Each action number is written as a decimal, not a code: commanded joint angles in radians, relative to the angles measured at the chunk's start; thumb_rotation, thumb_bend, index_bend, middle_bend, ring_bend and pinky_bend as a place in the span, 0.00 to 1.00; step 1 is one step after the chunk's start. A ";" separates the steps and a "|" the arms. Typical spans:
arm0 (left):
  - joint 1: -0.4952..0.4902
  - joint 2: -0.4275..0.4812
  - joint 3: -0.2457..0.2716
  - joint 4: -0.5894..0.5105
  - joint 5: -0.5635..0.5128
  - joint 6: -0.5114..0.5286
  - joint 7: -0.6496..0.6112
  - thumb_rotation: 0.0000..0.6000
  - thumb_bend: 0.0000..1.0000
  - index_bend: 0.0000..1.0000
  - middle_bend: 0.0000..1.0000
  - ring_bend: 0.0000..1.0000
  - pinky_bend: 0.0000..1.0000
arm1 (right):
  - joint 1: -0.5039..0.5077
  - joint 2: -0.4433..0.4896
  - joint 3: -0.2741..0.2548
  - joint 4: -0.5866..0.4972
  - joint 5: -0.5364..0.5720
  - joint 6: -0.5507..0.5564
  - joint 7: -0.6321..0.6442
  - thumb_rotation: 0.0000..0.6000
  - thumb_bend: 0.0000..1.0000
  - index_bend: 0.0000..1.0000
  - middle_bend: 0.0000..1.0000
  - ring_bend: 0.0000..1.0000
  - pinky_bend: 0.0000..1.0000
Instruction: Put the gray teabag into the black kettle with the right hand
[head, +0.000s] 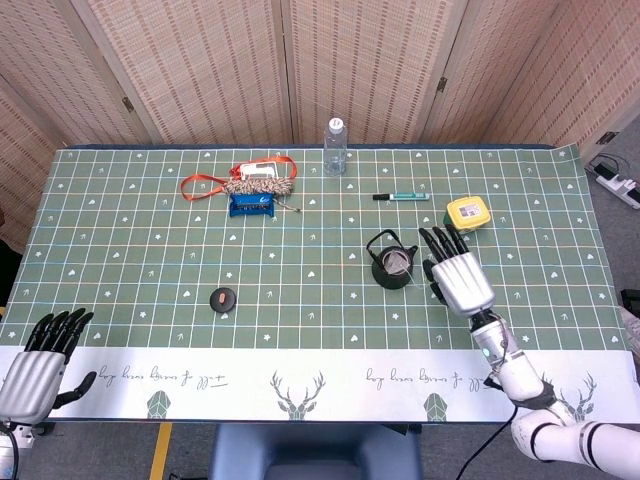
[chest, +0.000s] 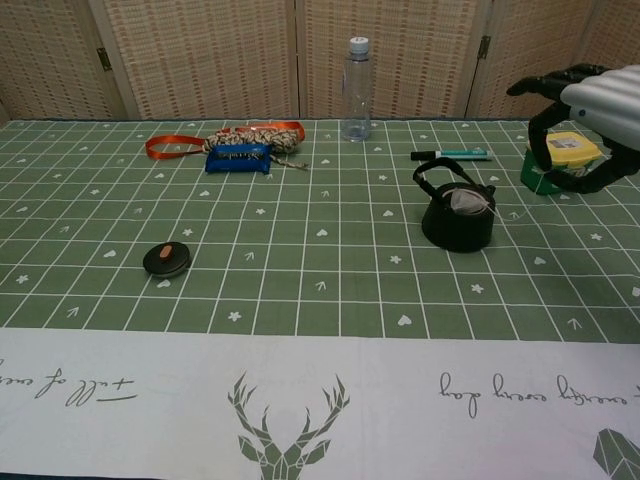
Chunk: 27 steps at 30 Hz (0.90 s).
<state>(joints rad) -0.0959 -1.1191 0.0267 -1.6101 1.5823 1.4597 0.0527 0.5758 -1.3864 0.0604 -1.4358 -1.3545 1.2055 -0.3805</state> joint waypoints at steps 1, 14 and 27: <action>-0.001 0.000 -0.002 0.001 -0.004 -0.002 -0.003 1.00 0.29 0.00 0.03 0.01 0.00 | -0.019 0.016 -0.040 0.010 -0.015 -0.040 0.035 1.00 0.43 0.52 0.03 0.03 0.00; 0.003 -0.001 0.003 -0.011 0.008 0.008 0.012 1.00 0.29 0.00 0.03 0.01 0.00 | -0.051 0.237 -0.133 -0.270 0.131 -0.192 -0.162 1.00 0.29 0.00 0.00 0.00 0.00; 0.003 -0.004 0.004 -0.014 0.012 0.008 0.015 1.00 0.29 0.00 0.03 0.01 0.00 | 0.143 0.285 0.026 -0.361 0.519 -0.325 -0.288 1.00 0.29 0.00 0.09 0.05 0.00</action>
<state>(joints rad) -0.0932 -1.1227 0.0309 -1.6241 1.5945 1.4677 0.0679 0.6348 -1.0834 0.0373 -1.8112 -0.9897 0.9387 -0.5926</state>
